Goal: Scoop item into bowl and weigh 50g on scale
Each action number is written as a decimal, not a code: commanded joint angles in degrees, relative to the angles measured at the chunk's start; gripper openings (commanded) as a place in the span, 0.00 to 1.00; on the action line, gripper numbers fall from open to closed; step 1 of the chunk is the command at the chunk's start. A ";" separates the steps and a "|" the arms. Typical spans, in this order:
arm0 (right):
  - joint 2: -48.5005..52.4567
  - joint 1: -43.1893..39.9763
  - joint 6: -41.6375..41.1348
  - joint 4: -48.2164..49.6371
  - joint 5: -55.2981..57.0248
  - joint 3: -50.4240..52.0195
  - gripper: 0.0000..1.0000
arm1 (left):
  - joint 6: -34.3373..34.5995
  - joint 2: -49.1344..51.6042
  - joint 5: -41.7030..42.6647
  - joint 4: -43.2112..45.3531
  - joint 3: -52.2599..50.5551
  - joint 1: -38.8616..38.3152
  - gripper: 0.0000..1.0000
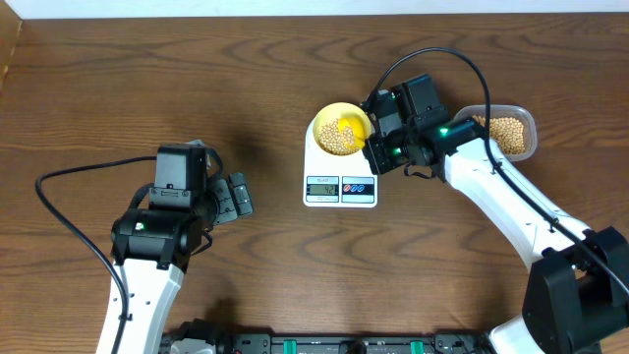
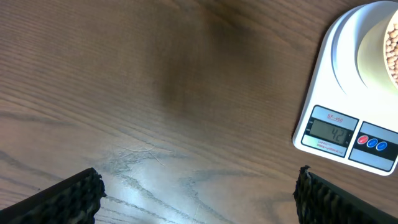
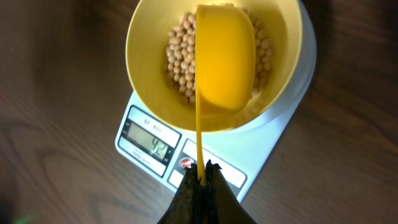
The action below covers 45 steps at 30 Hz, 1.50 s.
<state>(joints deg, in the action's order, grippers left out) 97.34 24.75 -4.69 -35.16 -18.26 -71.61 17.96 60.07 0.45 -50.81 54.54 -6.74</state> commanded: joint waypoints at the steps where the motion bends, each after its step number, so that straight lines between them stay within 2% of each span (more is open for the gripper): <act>1: -1.25 0.22 0.90 -0.39 -1.86 -1.62 0.01 | -0.55 0.15 -0.96 -0.15 -0.07 0.35 1.00; 17: -1.25 0.22 4.02 4.50 -1.79 -1.62 0.01 | -0.55 0.15 -0.96 -0.15 -0.07 0.35 1.00; 25: -1.25 0.22 12.72 4.50 1.05 -1.62 0.01 | -0.55 0.15 -0.96 -0.17 -0.07 0.35 1.00; 45: -1.25 0.33 15.10 4.52 1.86 -1.62 0.01 | -0.55 0.15 -0.96 -0.15 -0.07 0.35 1.00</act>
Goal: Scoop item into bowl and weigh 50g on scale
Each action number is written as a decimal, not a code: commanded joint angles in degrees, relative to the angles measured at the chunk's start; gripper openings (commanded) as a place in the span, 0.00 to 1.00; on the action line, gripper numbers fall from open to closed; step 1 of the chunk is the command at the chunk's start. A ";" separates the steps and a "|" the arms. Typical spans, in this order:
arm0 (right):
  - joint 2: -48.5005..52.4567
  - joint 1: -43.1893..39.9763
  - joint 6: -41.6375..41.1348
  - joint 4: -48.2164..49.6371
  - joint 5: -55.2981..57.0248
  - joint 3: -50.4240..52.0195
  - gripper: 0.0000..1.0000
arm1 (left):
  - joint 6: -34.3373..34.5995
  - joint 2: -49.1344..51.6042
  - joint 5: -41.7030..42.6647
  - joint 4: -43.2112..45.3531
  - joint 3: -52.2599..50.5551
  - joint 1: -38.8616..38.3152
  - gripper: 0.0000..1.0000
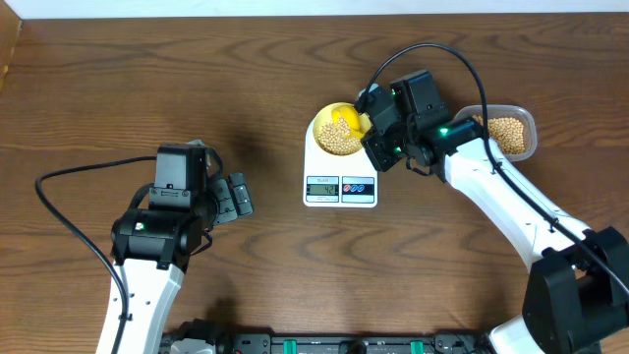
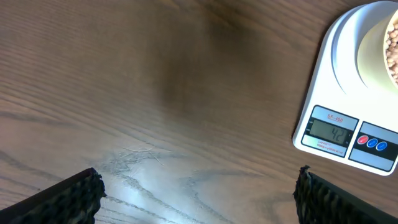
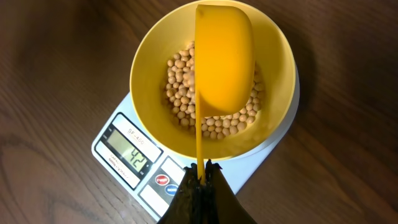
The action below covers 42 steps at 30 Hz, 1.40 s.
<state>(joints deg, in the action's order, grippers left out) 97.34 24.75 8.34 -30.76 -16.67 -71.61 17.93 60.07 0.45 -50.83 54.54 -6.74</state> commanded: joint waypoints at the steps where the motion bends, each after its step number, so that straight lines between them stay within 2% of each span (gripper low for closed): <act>1: -1.25 0.37 2.05 0.13 0.26 -1.62 0.01 | -0.52 0.15 -0.96 -0.13 -0.07 0.35 1.00; 13: -1.25 0.48 2.10 0.15 0.26 -1.62 0.01 | -0.52 0.15 -0.96 -0.13 -0.07 0.35 1.00; 29: -1.25 0.48 7.65 0.44 0.28 -1.62 0.01 | -0.52 0.15 -0.96 -0.15 -0.07 0.35 1.00; 42: -1.25 0.48 7.56 0.87 0.07 -1.62 0.01 | -0.52 0.15 -0.96 -0.15 -0.07 0.35 1.00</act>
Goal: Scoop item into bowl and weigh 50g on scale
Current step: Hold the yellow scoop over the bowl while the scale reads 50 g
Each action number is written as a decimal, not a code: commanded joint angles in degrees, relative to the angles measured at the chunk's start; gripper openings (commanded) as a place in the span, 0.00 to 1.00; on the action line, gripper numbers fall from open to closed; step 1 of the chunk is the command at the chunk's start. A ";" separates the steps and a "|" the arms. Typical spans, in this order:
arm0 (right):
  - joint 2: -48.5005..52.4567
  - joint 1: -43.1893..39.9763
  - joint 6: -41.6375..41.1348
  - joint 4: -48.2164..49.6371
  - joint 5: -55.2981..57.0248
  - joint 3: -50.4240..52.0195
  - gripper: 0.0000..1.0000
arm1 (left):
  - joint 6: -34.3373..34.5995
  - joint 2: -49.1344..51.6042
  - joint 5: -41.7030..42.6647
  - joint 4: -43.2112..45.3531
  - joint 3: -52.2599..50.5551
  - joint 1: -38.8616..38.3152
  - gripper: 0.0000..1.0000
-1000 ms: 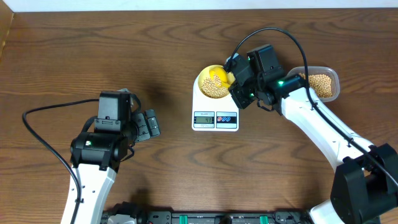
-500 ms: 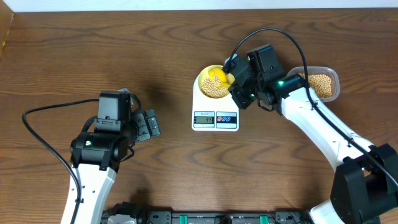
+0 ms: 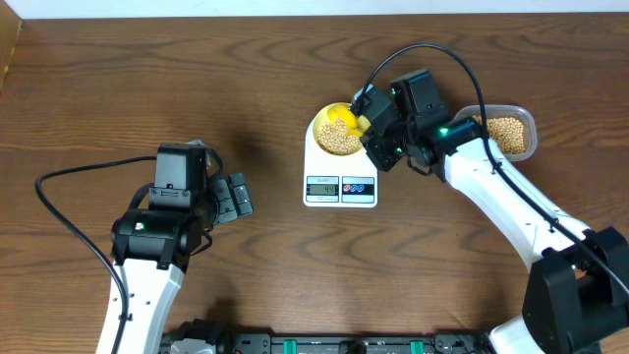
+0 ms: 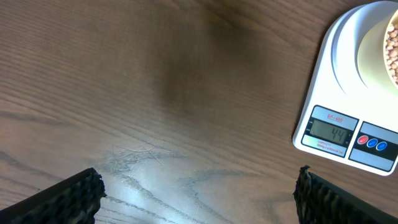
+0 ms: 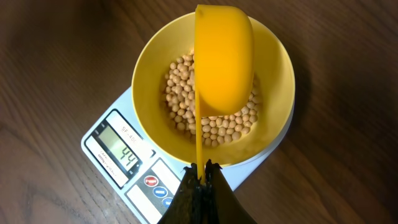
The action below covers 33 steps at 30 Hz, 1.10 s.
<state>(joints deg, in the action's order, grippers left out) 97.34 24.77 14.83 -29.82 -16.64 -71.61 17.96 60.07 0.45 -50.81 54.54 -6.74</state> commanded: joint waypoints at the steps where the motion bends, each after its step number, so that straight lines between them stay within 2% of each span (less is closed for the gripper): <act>1: -1.25 0.46 1.05 -0.11 0.02 -1.62 0.01 | -0.55 0.15 -0.96 -0.17 -0.07 0.35 1.00; 17: -1.25 0.46 -3.78 -0.42 -0.02 -1.62 0.01 | -0.55 0.15 -0.96 -0.15 -0.07 0.35 1.00; 25: -1.25 0.46 -11.56 -2.08 -1.31 -1.62 0.01 | -0.55 0.15 -0.96 -0.15 -0.07 0.35 1.00; 33: -1.25 0.46 -15.30 -2.03 -3.45 -1.62 0.01 | -0.55 0.15 -0.96 -0.15 -0.07 0.35 1.00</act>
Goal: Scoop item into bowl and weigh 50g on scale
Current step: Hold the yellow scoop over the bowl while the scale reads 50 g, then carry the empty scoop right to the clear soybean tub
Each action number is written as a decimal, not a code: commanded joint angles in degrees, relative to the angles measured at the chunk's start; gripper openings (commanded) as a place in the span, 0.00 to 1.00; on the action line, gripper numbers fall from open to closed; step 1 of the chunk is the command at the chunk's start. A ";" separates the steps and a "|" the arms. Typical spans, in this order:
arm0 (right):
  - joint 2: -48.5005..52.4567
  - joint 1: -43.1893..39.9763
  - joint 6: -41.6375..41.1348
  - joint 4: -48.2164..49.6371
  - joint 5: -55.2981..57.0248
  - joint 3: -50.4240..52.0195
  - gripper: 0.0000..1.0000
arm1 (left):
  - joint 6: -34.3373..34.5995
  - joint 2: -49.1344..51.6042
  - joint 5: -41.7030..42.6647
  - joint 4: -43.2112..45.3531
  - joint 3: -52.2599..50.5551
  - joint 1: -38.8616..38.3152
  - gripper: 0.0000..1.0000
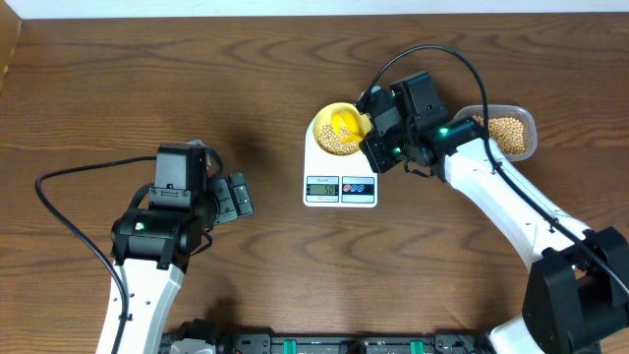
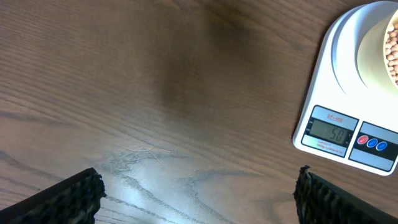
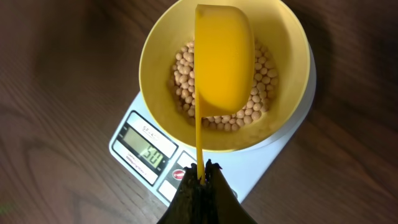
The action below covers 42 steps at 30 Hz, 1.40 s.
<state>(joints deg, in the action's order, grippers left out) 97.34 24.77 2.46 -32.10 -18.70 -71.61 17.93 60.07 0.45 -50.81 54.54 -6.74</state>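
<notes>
A yellow bowl (image 3: 280,118) holding soybeans (image 3: 186,84) sits on the white scale (image 1: 340,172). The scale's display (image 3: 149,154) reads 50, and the display (image 2: 328,130) shows the same in the left wrist view. My right gripper (image 3: 201,171) is shut on the handle of a yellow scoop (image 3: 224,56), held tipped on its side over the bowl. My right gripper (image 1: 381,138) is just right of the bowl (image 1: 324,124) in the overhead view. My left gripper (image 2: 198,193) is open over bare wood, well left of the scale.
A clear tub of soybeans (image 1: 508,133) stands at the back right, behind my right arm. The scale's red and blue buttons (image 2: 372,144) lie beside its display. Wooden table (image 1: 275,79) all round.
The scale reading has gone from 44 to 50 and more beans lie in the bowl. My right gripper has shifted slightly with the scoop; the left arm has not moved.
The scoop was held tipped over the bowl with the scale at 42, and again at 42 a moment later. Then the display showed 44. Now it shows 50, with the scoop still tipped above the bowl. My left gripper stayed open and still throughout.
</notes>
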 commanded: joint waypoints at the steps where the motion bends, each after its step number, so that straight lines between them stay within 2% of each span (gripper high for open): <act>1: -1.25 0.46 -3.13 0.26 -1.38 -1.62 0.01 | -0.52 0.15 -0.96 -0.15 -0.07 0.35 1.00; 12: -1.25 0.39 -5.97 2.01 -1.38 -1.62 0.01 | -0.52 0.15 -0.96 -0.15 -0.07 0.35 1.00; 20: -1.25 0.02 -17.86 3.41 -2.73 -1.62 0.01 | -0.52 0.15 -0.96 -0.15 -0.07 0.35 1.00; 23: -1.46 -0.31 -19.98 3.13 -3.98 -1.62 0.01 | -0.52 0.15 -0.96 -0.15 -0.07 0.35 1.00; 32: -3.82 -4.81 -20.72 3.23 -9.44 -1.62 0.01 | -0.52 0.15 -0.96 -0.15 -0.07 0.35 1.00; 42: -11.32 -13.38 -22.40 1.86 -9.57 -1.62 0.01 | -0.52 0.15 -0.96 -0.15 -0.07 0.35 1.00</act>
<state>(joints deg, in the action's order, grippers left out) 89.49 13.65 -18.46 -29.56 -27.27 -71.61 17.93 60.07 0.45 -50.81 54.54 -6.74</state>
